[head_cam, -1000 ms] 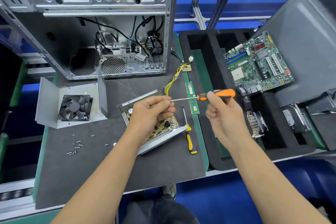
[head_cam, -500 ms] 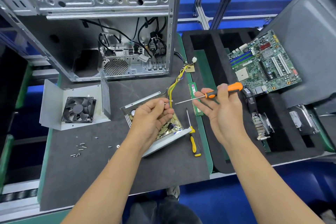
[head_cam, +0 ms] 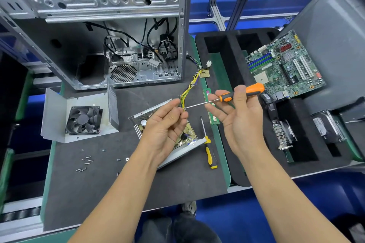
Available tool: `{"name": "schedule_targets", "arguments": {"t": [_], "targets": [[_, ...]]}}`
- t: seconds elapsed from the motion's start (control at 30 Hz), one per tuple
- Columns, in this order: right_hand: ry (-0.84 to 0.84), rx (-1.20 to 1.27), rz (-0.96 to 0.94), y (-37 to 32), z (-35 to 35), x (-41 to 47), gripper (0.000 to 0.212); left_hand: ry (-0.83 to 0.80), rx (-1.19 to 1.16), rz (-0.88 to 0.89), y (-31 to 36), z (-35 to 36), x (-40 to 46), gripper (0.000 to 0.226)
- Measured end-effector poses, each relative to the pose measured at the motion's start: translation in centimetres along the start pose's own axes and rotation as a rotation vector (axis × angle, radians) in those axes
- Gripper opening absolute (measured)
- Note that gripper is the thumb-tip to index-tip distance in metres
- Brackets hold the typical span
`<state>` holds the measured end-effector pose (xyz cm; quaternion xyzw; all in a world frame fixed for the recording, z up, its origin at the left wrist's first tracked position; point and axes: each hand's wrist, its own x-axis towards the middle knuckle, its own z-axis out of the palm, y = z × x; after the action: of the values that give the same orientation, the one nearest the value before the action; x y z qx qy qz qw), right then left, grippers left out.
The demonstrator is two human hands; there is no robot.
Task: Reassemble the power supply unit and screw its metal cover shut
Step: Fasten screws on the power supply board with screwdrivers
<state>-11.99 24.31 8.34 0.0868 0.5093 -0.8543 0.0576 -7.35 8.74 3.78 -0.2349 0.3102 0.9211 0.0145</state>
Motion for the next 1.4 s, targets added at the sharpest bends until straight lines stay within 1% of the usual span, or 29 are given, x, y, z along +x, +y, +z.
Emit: {"name": "schedule_targets", "arguments": {"t": [0.23,0.4,0.5,0.6,0.67,0.77,1.03,1.17,1.3,1.4], "targets": [[0.006,-0.019,-0.063,1.0,0.7,-0.8,0.024,0.108,-0.136,0.040,-0.6,0.9,-0.2,0.013],[0.038,0.024,-0.137,1.8,1.4,-1.8,0.010,0.137,-0.238,0.083,-1.1,1.8,-0.3,0.013],[0.054,0.041,-0.162,2.4,1.7,-2.4,0.010,0.176,-0.296,0.091,-1.4,2.0,-0.1,0.016],[0.068,0.051,-0.171,2.8,1.8,-2.8,0.010,0.208,-0.343,0.083,-1.6,2.3,-0.1,0.007],[0.070,0.051,-0.165,3.0,1.8,-2.9,0.009,0.217,-0.367,0.075,-1.7,2.4,-0.1,0.016],[0.062,0.048,-0.159,3.1,1.9,-3.0,0.008,0.220,-0.368,0.073,-1.7,2.3,0.0,0.020],[0.050,0.049,-0.164,3.1,2.0,-3.1,0.007,0.223,-0.360,0.074,-1.8,2.4,0.0,0.007],[0.040,0.026,-0.180,3.4,2.1,-3.3,0.008,0.238,-0.394,0.063,-1.8,2.4,0.1,0.007],[0.028,0.017,-0.191,3.5,2.2,-3.5,0.005,0.241,-0.408,0.071,-1.7,2.6,0.1,0.016],[0.069,0.038,-0.197,3.8,2.2,-3.6,0.005,0.242,-0.428,0.068,-1.9,2.7,0.1,0.008]]}}
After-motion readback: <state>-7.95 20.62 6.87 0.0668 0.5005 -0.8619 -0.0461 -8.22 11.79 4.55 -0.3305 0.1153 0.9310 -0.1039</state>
